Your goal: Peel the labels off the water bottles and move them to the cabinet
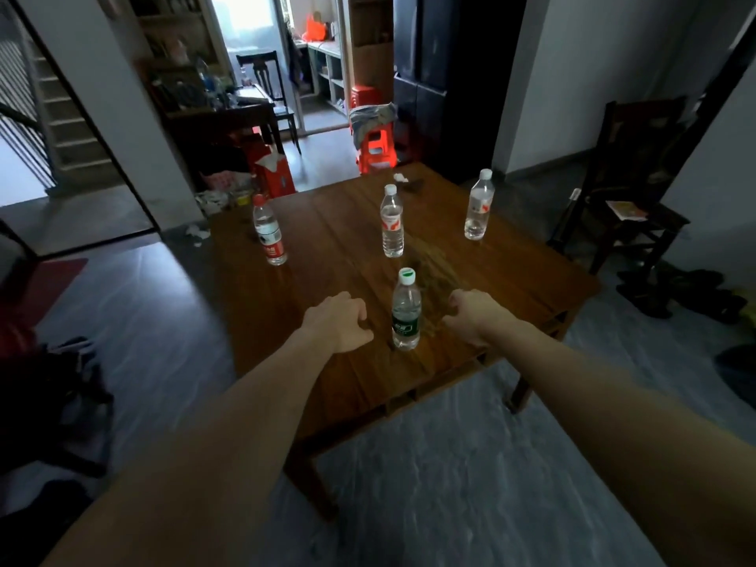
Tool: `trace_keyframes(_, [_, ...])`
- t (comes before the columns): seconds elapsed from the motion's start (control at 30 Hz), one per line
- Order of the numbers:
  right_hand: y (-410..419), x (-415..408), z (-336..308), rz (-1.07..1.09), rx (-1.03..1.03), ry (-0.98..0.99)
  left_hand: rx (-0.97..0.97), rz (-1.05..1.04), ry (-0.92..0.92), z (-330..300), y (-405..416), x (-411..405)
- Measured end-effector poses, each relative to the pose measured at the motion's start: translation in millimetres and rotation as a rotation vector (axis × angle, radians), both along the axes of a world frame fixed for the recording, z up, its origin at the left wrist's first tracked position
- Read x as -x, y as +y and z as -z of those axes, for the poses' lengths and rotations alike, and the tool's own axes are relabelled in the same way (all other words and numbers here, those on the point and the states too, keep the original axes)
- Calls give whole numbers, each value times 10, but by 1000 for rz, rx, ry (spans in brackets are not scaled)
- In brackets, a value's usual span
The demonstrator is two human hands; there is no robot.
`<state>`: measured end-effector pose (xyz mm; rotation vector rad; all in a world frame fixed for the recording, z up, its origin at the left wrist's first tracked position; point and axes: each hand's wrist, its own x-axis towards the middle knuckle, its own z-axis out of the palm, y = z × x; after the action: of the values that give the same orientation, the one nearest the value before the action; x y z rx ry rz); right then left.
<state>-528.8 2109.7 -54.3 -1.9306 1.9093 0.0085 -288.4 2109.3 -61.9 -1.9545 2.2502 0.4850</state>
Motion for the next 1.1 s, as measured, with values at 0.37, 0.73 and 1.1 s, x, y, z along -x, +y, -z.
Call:
trace_keyframes(0.37, [-917,46,461,-1,-103,-62,-200,80,-9,516,-936,-43])
trace_keyframes(0.73, [-1342,129,853,112,-148,-144,-280,225,451,934,-1647,66])
trace_keyframes(1.1, [-1106,14,1123,157,-127,-220,-305,266,802,1335,-1511,266])
